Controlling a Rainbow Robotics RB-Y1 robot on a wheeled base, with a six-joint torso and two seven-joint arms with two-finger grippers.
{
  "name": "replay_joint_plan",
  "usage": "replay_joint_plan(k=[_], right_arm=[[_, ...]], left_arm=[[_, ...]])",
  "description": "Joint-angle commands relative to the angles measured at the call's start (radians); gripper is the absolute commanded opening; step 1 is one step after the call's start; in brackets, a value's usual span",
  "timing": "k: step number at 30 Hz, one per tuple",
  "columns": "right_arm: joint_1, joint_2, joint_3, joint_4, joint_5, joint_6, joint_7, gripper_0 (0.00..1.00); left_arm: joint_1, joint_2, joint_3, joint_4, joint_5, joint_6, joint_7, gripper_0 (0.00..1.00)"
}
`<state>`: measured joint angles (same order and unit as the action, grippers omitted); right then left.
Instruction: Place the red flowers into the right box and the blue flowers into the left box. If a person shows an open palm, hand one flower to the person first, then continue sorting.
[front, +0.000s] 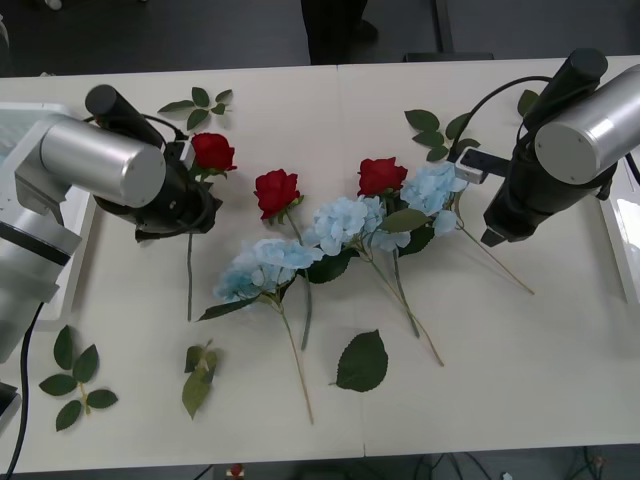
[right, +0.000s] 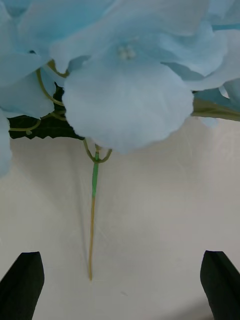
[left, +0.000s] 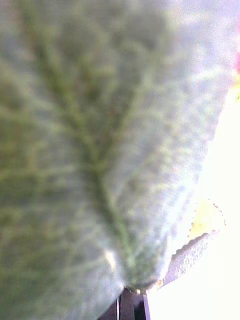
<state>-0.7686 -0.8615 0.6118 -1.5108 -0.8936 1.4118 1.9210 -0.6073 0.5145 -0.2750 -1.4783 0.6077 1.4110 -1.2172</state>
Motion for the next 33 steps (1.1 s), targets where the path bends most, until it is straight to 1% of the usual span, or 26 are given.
replay_joint_plan(k=[1, 6, 7, 10, 12, 16, 21, 24, 28, 30, 32, 33], right_arm=[[0.008, 0.064, -0.01, 0.073, 0.01, -0.04, -0.071, 0.92], [0.006, 0.111, -0.01, 0.184, 0.008, -0.114, -0.059, 0.91], [0.008, 0.116, -0.01, 0.192, 0.007, -0.12, -0.057, 0.91], [0.006, 0.134, -0.01, 0.225, 0.004, -0.142, -0.056, 0.91], [0.006, 0.141, -0.01, 0.236, 0.002, -0.151, -0.056, 0.91], [0.006, 0.148, -0.01, 0.256, 0.004, -0.171, -0.056, 0.91], [0.006, 0.17, -0.01, 0.311, 0.016, -0.206, -0.05, 0.91], [0.006, 0.176, -0.01, 0.333, 0.012, -0.224, -0.043, 0.91], [0.005, 0.17, -0.01, 0.333, -0.002, -0.218, -0.039, 0.91], [0.005, 0.159, -0.01, 0.322, -0.015, -0.218, -0.033, 0.97], [-0.001, 0.134, -0.012, 0.311, -0.059, -0.208, -0.02, 1.0], [-0.005, 0.127, -0.012, 0.307, -0.076, -0.203, -0.016, 1.0]], left_arm=[[-0.052, 0.067, 0.108, -0.188, 0.129, 0.045, -0.008, 0.0], [-0.034, 0.07, 0.151, -0.386, 0.258, 0.037, -0.015, 0.0], [-0.029, 0.068, 0.155, -0.405, 0.267, 0.033, -0.015, 0.0], [0.026, 0.042, 0.18, -0.527, 0.319, -0.037, -0.012, 0.0], [0.06, 0.018, 0.18, -0.583, 0.342, -0.093, -0.012, 0.0], [0.093, -0.053, 0.16, -0.648, 0.35, -0.178, -0.018, 0.0], [0.093, -0.16, 0.097, -0.66, 0.308, -0.285, -0.028, 0.0], [0.093, -0.231, 0.022, -0.651, 0.211, -0.376, -0.024, 0.0], [0.093, -0.292, -0.061, -0.609, 0.096, -0.483, -0.021, 0.0], [0.093, -0.324, -0.101, -0.58, 0.044, -0.549, -0.021, 0.0], [0.093, -0.35, -0.155, -0.544, -0.022, -0.638, -0.021, 0.0], [0.092, -0.355, -0.17, -0.531, -0.04, -0.669, -0.019, 0.0]])
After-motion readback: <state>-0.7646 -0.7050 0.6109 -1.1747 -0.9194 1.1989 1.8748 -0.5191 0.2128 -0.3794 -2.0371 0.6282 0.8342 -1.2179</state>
